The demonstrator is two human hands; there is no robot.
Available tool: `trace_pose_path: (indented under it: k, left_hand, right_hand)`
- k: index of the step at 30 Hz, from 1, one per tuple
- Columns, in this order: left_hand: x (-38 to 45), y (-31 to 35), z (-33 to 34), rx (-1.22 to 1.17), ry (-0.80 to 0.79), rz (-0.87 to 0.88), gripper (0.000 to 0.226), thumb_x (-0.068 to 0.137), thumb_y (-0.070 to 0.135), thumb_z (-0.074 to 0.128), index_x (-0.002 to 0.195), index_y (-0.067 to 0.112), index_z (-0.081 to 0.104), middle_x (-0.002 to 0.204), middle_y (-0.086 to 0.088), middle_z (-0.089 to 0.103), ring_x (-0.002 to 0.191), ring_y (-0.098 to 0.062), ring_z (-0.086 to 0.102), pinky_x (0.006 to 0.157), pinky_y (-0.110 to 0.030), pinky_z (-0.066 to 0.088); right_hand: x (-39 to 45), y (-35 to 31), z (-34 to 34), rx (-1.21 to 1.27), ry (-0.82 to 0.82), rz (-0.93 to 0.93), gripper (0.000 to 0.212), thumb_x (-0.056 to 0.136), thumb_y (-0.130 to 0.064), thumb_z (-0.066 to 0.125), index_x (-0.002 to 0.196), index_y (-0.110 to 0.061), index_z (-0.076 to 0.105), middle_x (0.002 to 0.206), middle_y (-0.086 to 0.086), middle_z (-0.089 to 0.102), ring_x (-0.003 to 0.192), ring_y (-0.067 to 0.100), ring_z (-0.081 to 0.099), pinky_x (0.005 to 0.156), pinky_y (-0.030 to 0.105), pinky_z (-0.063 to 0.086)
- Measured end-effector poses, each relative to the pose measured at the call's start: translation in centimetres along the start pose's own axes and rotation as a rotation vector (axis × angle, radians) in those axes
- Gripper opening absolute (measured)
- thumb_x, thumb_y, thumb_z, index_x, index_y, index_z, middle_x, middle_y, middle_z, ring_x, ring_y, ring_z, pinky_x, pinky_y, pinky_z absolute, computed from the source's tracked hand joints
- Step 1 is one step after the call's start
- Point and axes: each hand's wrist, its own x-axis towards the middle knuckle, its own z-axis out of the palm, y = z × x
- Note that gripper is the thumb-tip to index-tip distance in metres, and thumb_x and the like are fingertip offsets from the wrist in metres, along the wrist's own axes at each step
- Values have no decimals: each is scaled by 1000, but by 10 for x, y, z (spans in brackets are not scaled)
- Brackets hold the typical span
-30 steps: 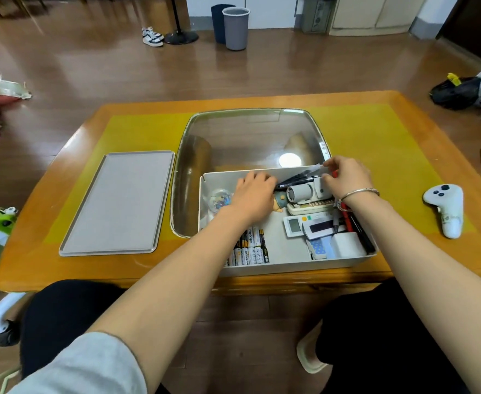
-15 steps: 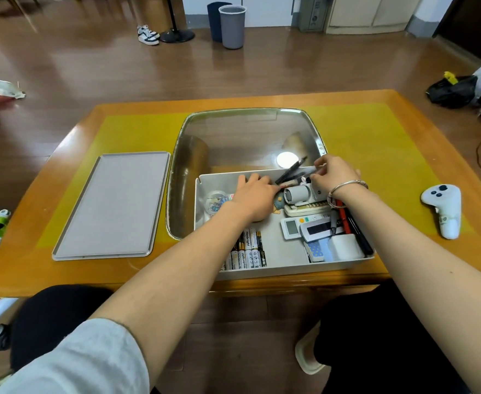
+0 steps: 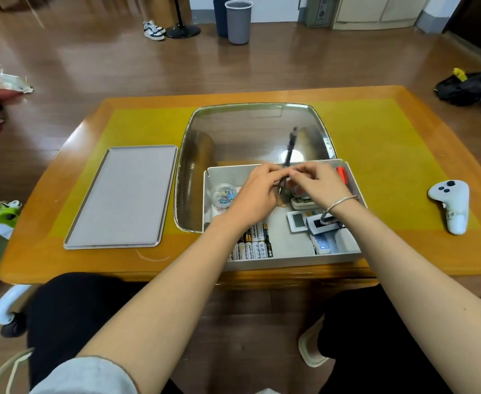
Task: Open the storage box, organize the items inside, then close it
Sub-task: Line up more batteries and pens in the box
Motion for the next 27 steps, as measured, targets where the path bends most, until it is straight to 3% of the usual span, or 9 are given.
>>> trace_pose_path:
  k: [3, 5, 8, 11, 14, 19, 21, 24, 27]
  left_hand:
    - [-12, 3, -3, -73, 39, -26, 59, 83, -19, 37, 131, 8, 57, 132, -13, 48, 126, -26, 41, 110, -32, 30]
    - [-19, 3, -6, -139, 34, -69, 61, 82, -21, 37, 135, 7, 53, 135, -12, 45, 128, -24, 40, 111, -26, 29]
    - [-31, 10, -8, -221, -11, -115, 66, 84, -20, 34, 143, 8, 42, 142, -12, 37, 133, -20, 35, 109, -16, 23]
    - [-42, 12, -9, -282, -56, -136, 70, 84, -21, 31, 146, 11, 36, 147, -10, 31, 136, -14, 28, 114, -19, 20]
    - [-53, 7, -13, -291, -62, -133, 65, 87, -16, 35, 145, 14, 38, 146, -6, 36, 135, -11, 31, 113, -19, 24]
    - [-78, -16, -18, -145, 266, -285, 44, 91, -5, 48, 131, 14, 50, 130, -2, 47, 117, -9, 46, 105, -32, 42]
    - [-86, -24, -17, -36, 362, -298, 42, 91, 2, 55, 130, 15, 48, 130, -2, 43, 121, -11, 41, 106, -31, 40]
    - [-90, -32, -18, 294, 322, -201, 45, 88, 16, 64, 131, 21, 51, 134, 0, 45, 124, -16, 35, 101, -32, 34]
    - [-89, -35, -21, 433, 314, -167, 30, 89, 27, 64, 119, 23, 64, 127, 2, 56, 118, -20, 41, 94, -35, 30]
  right_hand:
    - [-7, -8, 5, 142, -144, -34, 22, 90, -1, 57, 110, 7, 58, 78, 17, 62, 72, 18, 57, 63, 15, 48]
    - [-10, -11, 10, 180, -196, -54, 31, 84, 6, 62, 115, 5, 55, 76, 12, 59, 72, 17, 54, 69, 18, 47]
    - [-13, -11, 18, 142, -151, -63, 35, 78, 4, 70, 108, -5, 56, 73, 4, 58, 64, 15, 53, 69, 24, 47]
    - [-15, -10, 27, 69, -80, -85, 30, 76, 3, 69, 101, -11, 58, 68, 0, 57, 59, 14, 51, 71, 31, 47]
    - [-17, -7, 33, -3, -30, -119, 26, 75, -1, 64, 97, -13, 64, 69, 1, 57, 59, 11, 47, 69, 27, 45]
    - [-24, 1, 32, -163, -100, -158, 26, 82, -3, 64, 105, -12, 71, 71, -4, 62, 62, 11, 47, 61, 18, 40]
    - [-29, 4, 32, -239, -133, -181, 25, 84, -1, 62, 104, -12, 72, 80, 4, 66, 70, 15, 51, 63, 23, 41]
    - [-34, 6, 32, -273, -224, -178, 28, 88, 0, 58, 110, -13, 70, 99, 5, 67, 94, 19, 57, 84, 28, 44]
    - [-36, 5, 29, -294, -266, -175, 28, 90, -3, 56, 112, -14, 68, 105, 2, 66, 100, 17, 56, 91, 28, 43]
